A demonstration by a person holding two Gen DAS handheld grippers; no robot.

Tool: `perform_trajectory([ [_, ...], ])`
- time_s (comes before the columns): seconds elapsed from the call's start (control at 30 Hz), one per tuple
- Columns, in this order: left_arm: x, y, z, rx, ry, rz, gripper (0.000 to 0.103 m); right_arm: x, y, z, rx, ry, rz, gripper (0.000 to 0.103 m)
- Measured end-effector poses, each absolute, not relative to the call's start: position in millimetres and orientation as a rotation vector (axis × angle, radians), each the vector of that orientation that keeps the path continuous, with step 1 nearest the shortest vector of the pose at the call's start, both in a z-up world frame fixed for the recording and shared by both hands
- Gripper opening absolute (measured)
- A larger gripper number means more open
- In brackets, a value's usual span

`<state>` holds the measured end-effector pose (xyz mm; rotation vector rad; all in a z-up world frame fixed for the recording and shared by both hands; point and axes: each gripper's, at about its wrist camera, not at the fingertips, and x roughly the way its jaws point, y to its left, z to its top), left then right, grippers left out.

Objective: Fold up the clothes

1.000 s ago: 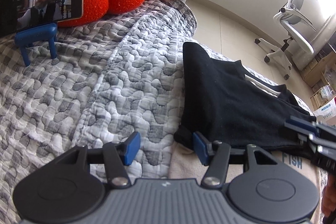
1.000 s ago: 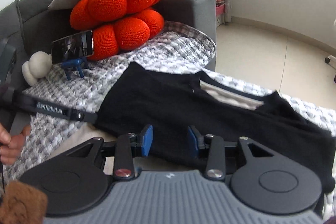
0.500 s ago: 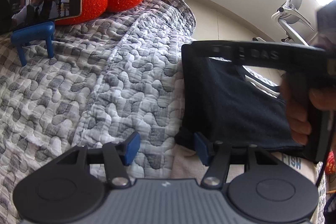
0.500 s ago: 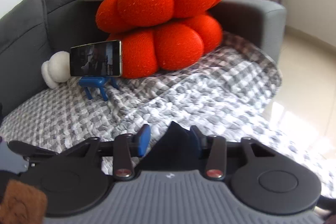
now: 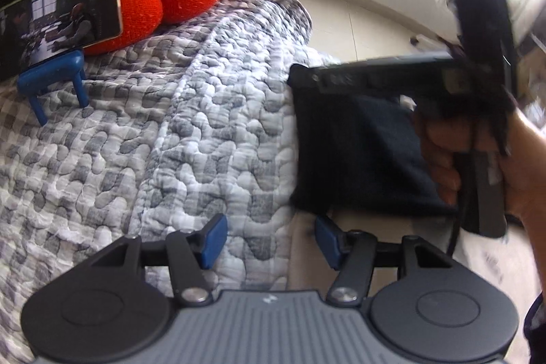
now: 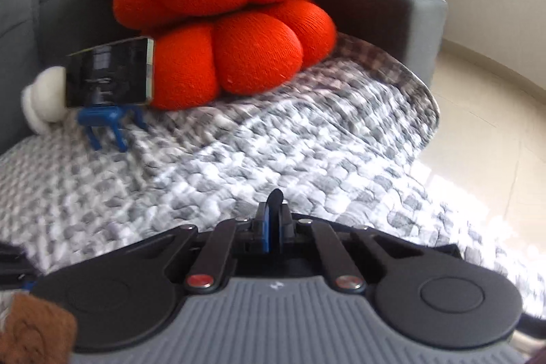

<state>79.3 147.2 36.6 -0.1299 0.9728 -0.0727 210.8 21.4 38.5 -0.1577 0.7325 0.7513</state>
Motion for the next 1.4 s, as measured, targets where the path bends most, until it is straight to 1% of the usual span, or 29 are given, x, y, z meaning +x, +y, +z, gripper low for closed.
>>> perform_trajectory([
  [0.17,81.9,156.5,37.8,-0.19,0.975,-0.077,0.059,210.6,20.4,36.8,-0.099,0.74,0.724,0.007],
  [0.2,81.6,159.9,38.6,-0.215,0.972,-0.077,0.059,208.3,16.3,42.5,-0.081,0.738,0.726,0.016],
  [0.23,80.9,163.3,39.3,-0.234,0.969,-0.073,0.059,204.4,9.9,50.0,-0.056,0.727,0.723,0.028],
  [0.27,80.2,166.7,40.1,-0.254,0.966,-0.068,0.059,198.8,1.4,58.7,-0.024,0.704,0.724,0.033],
  [0.3,79.6,170.2,40.8,-0.27,0.963,-0.059,0.058,193.4,-9.4,66.0,0.005,0.683,0.727,0.041],
  [0.33,79.3,173.8,41.4,-0.278,0.959,-0.037,0.058,188.2,-21.0,72.6,0.032,0.665,0.728,0.043],
  [0.43,79.1,187.3,43.0,-0.333,0.94,0.02,0.058,174.8,-51.0,79.7,0.036,0.692,0.695,0.043],
  [0.63,81.6,197.3,47.7,-0.508,0.866,0.008,0.058,128.4,-88.5,72.0,-0.003,0.78,0.779,0.043],
  [0.77,92.0,175.0,46.3,-0.464,0.856,-0.004,0.058,105.7,-73.9,48.3,-0.077,0.845,0.813,0.043],
  [0.8,94.1,169.0,45.0,-0.451,0.859,-0.007,0.058,100.6,-68.8,44.4,-0.111,0.824,0.806,0.043],
  [0.83,95.9,163.1,44.2,-0.435,0.86,-0.007,0.058,97.7,-65.8,43.9,-0.121,0.812,0.8,0.045],
  [0.9,97.0,156.0,47.5,-0.409,0.828,0.0,0.058,96.3,-64.6,46.7,-0.095,0.831,0.806,0.045],
  [0.97,98.5,152.0,50.8,-0.389,0.791,0.001,0.062,94.4,-64.5,49.2,-0.086,0.846,0.812,0.045],
  [1.0,100.7,149.7,49.6,-0.368,0.796,0.012,0.062,92.8,-64.7,49.9,-0.101,0.845,0.814,0.045],
  [1.03,103.1,147.6,47.4,-0.344,0.806,0.026,0.062,92.1,-66.9,51.4,-0.114,0.843,0.811,0.042],
  [1.1,108.6,144.6,39.2,-0.294,0.845,0.055,0.062,98.0,-79.3,59.1,-0.081,0.816,0.796,0.038],
  [1.2,110.5,148.0,37.6,-0.304,0.85,0.049,0.062,118.9,-102.6,73.1,0.017,0.768,0.75,0.039],
  [1.23,110.8,148.6,37.5,-0.305,0.853,0.049,0.063,128.9,-105.0,75.9,0.022,0.761,0.733,0.041],
  [1.3,111.9,147.6,36.7,-0.296,0.858,0.05,0.063,148.5,-101.1,78.8,-0.009,0.75,0.713,0.043],
  [1.4,112.7,144.7,37.7,-0.269,0.862,0.054,0.064,170.9,-73.2,73.8,-0.137,0.745,0.735,0.043],
])
